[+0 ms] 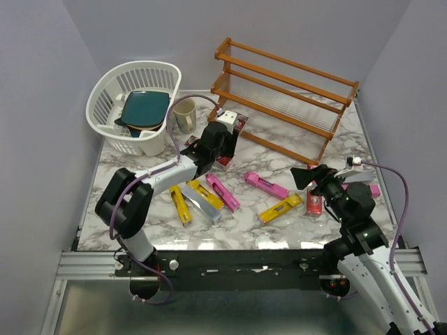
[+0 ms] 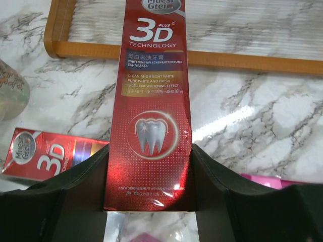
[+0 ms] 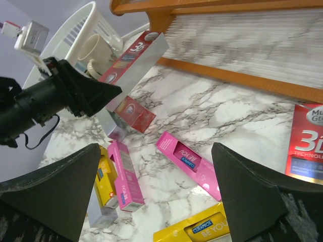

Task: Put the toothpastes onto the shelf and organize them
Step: Place the toothpaste on the shelf.

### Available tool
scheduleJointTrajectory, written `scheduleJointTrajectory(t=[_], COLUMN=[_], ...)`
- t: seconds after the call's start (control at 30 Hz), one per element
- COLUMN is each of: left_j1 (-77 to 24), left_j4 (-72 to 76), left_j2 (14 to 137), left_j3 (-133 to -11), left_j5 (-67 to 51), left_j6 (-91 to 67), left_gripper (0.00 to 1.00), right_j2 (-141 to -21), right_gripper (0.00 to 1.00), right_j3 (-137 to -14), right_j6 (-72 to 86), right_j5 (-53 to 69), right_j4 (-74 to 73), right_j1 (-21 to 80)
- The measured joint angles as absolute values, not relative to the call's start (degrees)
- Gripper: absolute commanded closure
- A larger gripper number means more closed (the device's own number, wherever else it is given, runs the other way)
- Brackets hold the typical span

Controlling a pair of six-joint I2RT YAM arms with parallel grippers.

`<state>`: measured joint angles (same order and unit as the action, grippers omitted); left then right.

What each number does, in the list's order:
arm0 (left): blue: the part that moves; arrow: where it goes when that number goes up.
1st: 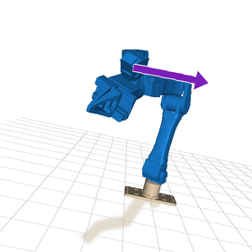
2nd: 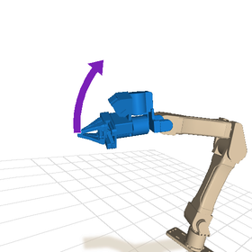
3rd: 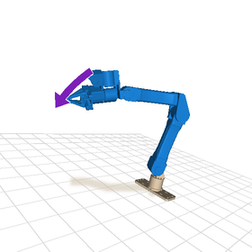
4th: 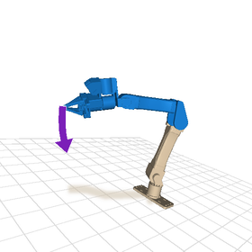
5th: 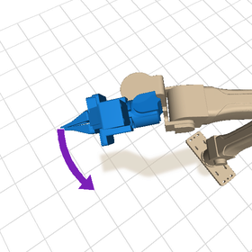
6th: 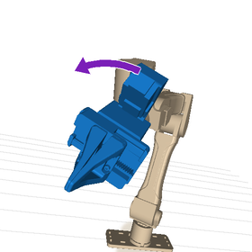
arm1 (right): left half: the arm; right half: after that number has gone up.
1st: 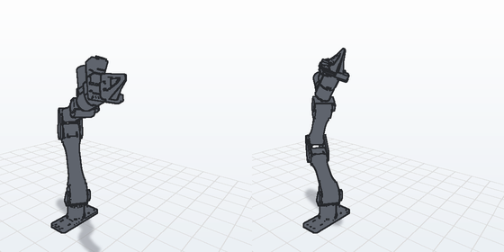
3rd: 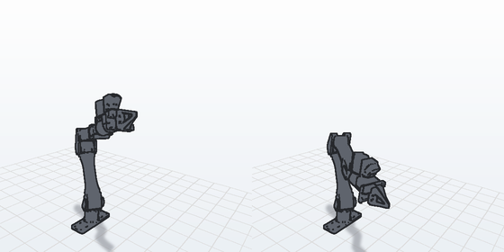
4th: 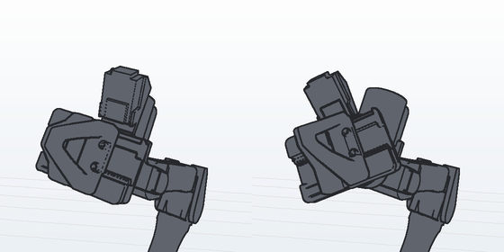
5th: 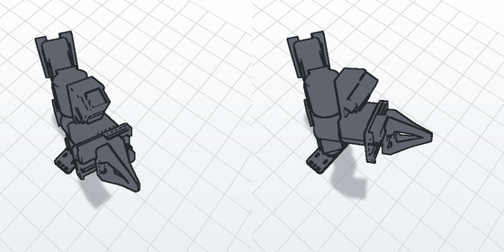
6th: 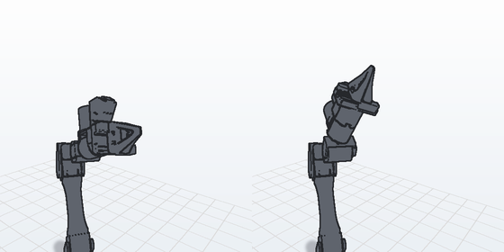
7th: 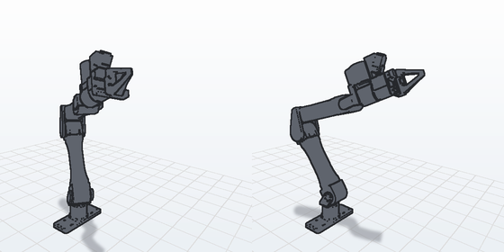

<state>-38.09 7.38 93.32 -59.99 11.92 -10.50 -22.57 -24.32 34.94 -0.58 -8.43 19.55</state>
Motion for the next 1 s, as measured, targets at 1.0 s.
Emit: scheduleJointTrajectory(t=[1.0], left_j1=[-26.59], left_j4=[21.8], left_j2=[116.09], left_j3=[-77.54], left_j5=[-1.8], left_j6=[-6.94], left_gripper=[0.78], right_j2=[-16.88], right_gripper=[0.0], right_j3=[-25.02], right_j6=[28.51], right_j5=[-3.84], right_j4=[-13.23], right_j1=[19.55])
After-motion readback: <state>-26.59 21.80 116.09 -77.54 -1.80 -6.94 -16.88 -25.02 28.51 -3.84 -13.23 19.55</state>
